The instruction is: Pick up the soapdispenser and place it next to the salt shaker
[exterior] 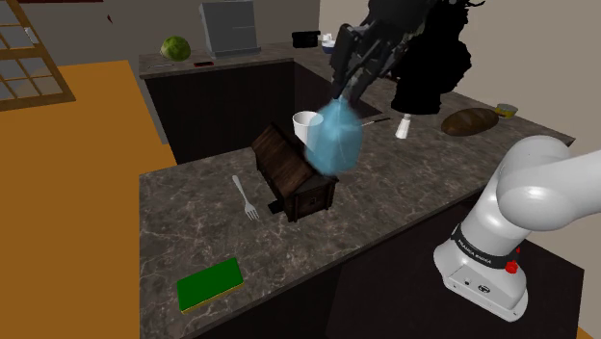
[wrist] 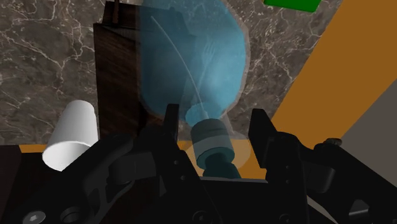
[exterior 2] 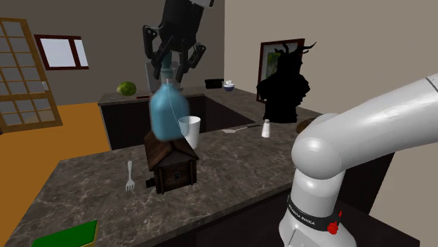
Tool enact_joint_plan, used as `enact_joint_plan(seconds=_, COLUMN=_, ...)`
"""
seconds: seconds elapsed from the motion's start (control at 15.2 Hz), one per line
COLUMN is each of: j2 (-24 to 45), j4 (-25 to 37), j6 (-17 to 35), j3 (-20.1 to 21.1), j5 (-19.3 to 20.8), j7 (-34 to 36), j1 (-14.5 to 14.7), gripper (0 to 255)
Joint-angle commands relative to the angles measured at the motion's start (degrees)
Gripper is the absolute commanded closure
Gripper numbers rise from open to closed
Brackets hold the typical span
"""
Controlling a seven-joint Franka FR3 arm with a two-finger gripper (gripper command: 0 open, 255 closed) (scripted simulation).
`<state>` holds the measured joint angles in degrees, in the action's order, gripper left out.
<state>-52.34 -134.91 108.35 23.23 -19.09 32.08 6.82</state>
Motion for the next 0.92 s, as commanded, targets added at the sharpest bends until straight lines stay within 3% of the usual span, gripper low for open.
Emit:
enact_joint_plan(seconds=0.0, j2=0.5, j4=2.0, j6=-1.5, j3=-0.4, j5=0.4, j7=0.1, j1=-0.3, gripper=255)
enact_joint_plan(seconds=0.33, j2=1.8, j4=6.1, j6=-4.3, j3=-1.0, j5=1.2, j7=0.4, j1=-0.8, gripper=255)
enact_joint_plan(seconds=0.86, j2=-3.4, j4=1.0, j6=-6.9, j3=-12.8, j5=5.6, j7=-9.9, j1=-1.4, gripper=255)
